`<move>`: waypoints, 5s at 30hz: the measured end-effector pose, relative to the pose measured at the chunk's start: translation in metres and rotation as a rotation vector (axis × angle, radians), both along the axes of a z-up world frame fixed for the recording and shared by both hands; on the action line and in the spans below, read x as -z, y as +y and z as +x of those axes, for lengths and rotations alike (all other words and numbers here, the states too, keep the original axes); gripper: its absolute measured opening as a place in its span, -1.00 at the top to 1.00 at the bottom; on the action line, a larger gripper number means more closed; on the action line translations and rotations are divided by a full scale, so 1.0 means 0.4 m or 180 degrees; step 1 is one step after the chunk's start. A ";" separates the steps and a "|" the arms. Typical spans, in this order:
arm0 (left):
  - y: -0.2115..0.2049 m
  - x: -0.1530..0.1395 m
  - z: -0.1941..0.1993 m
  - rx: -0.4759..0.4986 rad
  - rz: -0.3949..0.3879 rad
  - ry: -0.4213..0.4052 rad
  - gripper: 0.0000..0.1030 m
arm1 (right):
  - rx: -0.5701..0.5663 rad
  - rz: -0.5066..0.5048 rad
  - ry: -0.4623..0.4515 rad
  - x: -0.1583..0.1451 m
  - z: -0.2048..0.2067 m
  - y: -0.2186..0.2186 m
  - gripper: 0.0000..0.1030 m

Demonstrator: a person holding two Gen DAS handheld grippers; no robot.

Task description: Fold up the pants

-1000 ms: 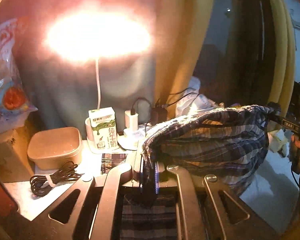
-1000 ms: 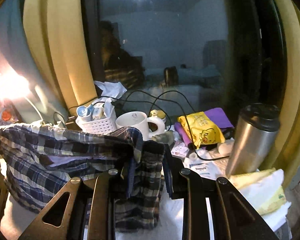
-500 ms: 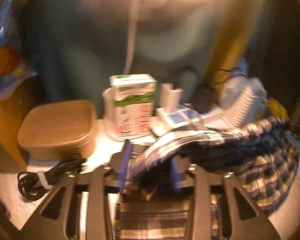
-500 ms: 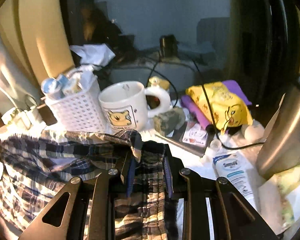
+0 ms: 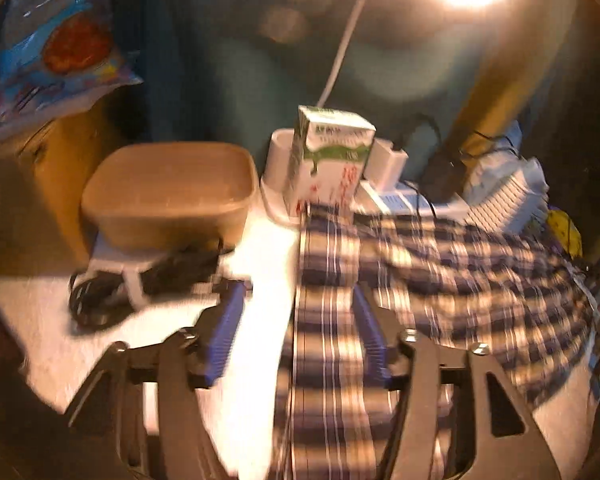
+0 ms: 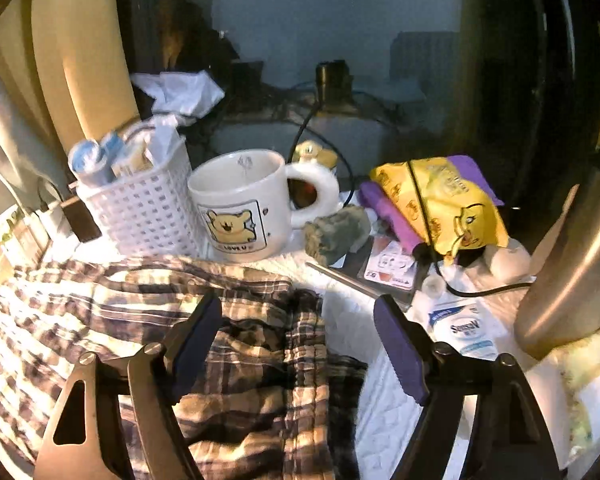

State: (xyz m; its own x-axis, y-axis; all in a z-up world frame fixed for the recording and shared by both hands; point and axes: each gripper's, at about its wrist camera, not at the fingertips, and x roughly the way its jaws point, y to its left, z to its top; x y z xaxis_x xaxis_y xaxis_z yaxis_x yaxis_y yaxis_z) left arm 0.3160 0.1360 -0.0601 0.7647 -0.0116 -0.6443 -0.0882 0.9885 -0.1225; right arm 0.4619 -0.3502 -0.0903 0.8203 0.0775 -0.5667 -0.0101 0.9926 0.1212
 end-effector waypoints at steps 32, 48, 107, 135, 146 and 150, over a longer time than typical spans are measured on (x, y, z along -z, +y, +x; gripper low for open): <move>-0.334 0.143 -0.199 0.0561 -0.0659 0.0348 -0.11 | -0.0146 0.0711 0.0455 0.127 -0.291 -0.093 -0.55; -0.372 0.127 -0.271 0.0673 -0.0433 0.0324 0.91 | -0.0358 0.1211 0.0409 0.133 -0.210 -0.050 0.42; -0.134 0.033 -0.297 0.0041 0.0310 0.0285 0.88 | -0.0216 0.0339 0.0449 0.134 -0.467 -0.107 0.26; -0.372 0.135 -0.270 0.0947 0.0210 0.0480 0.30 | -0.0710 -0.0281 0.0571 0.150 -0.425 0.063 0.13; -0.288 0.062 -0.251 0.0842 0.0152 0.0416 0.29 | -0.0797 -0.0194 0.0437 0.086 -0.476 0.029 0.12; -0.261 0.036 -0.176 0.0767 0.0242 0.0336 0.29 | -0.0702 -0.0190 0.0211 0.037 -0.445 0.033 0.12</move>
State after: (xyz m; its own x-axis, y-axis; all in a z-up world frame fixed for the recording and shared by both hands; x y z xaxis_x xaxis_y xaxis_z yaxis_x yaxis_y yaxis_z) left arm 0.2454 0.0317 -0.0745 0.6743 -0.1337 -0.7263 0.1423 0.9886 -0.0498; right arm 0.2837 -0.3368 -0.1053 0.7481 0.2156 -0.6276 -0.2216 0.9726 0.0700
